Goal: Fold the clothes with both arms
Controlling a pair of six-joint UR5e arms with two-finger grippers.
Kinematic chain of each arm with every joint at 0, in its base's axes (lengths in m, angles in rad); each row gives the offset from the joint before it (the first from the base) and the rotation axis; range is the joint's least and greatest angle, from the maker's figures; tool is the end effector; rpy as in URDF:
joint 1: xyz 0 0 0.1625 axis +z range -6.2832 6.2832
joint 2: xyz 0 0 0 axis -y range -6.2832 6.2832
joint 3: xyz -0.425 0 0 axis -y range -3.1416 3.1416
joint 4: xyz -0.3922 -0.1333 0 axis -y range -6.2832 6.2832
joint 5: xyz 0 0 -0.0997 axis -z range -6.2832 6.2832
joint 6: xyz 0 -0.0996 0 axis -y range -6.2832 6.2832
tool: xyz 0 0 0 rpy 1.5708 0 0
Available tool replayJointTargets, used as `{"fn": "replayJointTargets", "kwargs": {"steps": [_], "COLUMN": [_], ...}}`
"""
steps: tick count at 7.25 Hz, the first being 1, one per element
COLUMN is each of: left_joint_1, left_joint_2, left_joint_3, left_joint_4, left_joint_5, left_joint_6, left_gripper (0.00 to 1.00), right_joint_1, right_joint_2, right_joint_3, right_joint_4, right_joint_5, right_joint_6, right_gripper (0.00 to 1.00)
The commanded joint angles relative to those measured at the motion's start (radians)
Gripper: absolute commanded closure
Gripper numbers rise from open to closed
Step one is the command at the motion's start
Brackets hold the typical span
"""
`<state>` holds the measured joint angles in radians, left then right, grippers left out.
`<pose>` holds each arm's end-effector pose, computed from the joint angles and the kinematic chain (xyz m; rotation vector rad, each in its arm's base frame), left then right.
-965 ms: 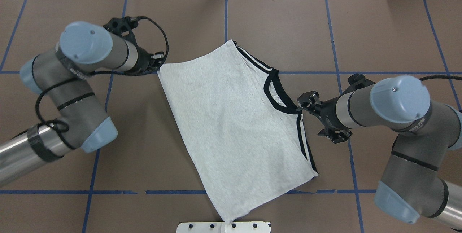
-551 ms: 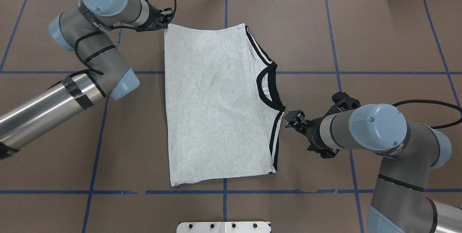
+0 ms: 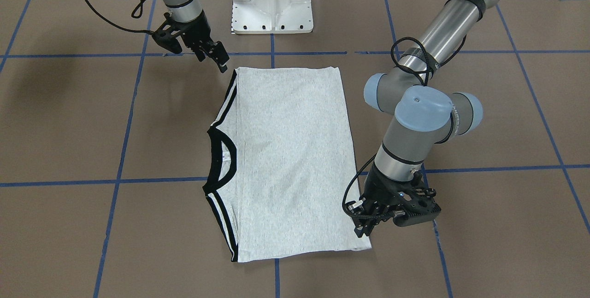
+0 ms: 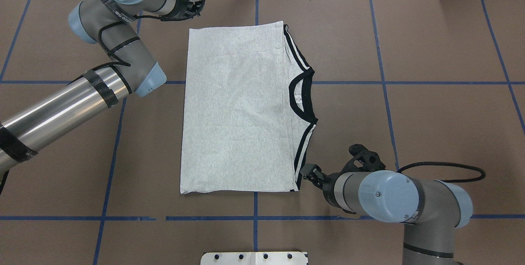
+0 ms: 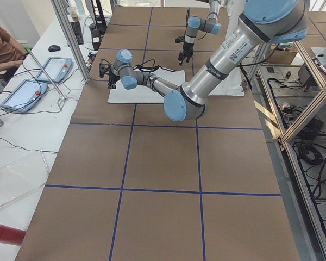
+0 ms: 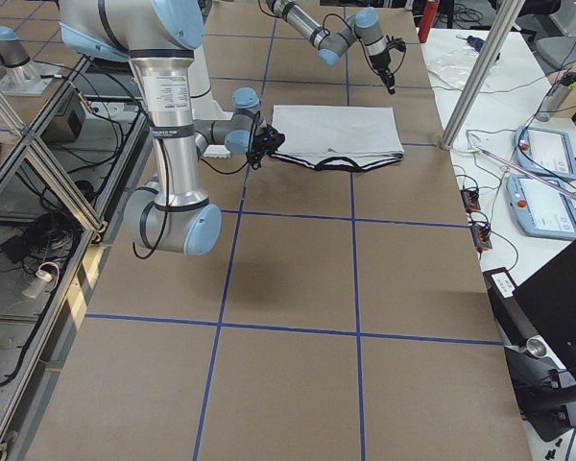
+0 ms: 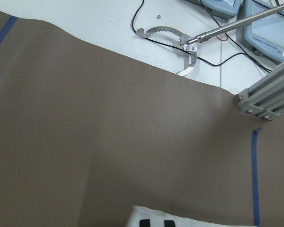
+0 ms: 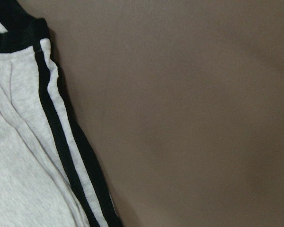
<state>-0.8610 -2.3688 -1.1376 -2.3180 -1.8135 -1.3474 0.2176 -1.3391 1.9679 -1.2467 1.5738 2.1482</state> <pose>0.4394 -0.6792 0.2727 0.3880 1.0683 -0.4334 -0.5119 -0.2494 0.3219 -0.1776 -0.9604 0.7313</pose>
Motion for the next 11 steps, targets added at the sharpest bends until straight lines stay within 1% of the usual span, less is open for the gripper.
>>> {"fn": "replayJointTargets", "kwargs": {"steps": [1,2,4,5,7,8,9,10,11], "left_joint_1": [-0.001,0.002,0.005,0.007,0.010,0.010,0.010,0.010,0.011], "left_joint_2": [0.123,0.137,0.145,0.148,0.157,0.158,0.158,0.158,0.158], "left_joint_3": [-0.169,-0.192,-0.197,-0.199,-0.208,-0.217,-0.218,-0.220,-0.219], "left_joint_4": [0.002,0.002,0.002,0.002,0.002,0.002,0.002,0.002,0.002], "left_joint_5": [-0.070,-0.072,-0.072,-0.072,-0.072,-0.072,-0.072,-0.072,-0.072], "left_joint_6": [-0.018,-0.032,-0.052,-0.056,-0.064,-0.078,-0.078,-0.078,-0.079], "left_gripper": [0.50,0.50,0.50,0.49,0.49,0.49,0.49,0.49,0.49], "right_joint_1": [-0.038,-0.038,-0.018,0.003,0.026,0.026,0.029,0.037,0.031], "right_joint_2": [0.041,0.066,0.083,0.121,0.162,0.164,0.163,0.147,0.149], "right_joint_3": [-0.038,-0.052,-0.061,-0.084,-0.130,-0.153,-0.152,-0.112,-0.065], "right_joint_4": [0.000,0.000,0.000,-0.002,-0.003,-0.003,-0.003,-0.020,-0.102], "right_joint_5": [-0.032,-0.037,-0.037,-0.037,-0.037,-0.034,-0.029,-0.023,-0.023], "right_joint_6": [0.079,0.116,0.117,0.117,0.117,0.117,0.117,0.117,0.117], "right_gripper": [0.00,0.00,0.00,0.00,0.00,0.00,0.04,0.08,0.08]}}
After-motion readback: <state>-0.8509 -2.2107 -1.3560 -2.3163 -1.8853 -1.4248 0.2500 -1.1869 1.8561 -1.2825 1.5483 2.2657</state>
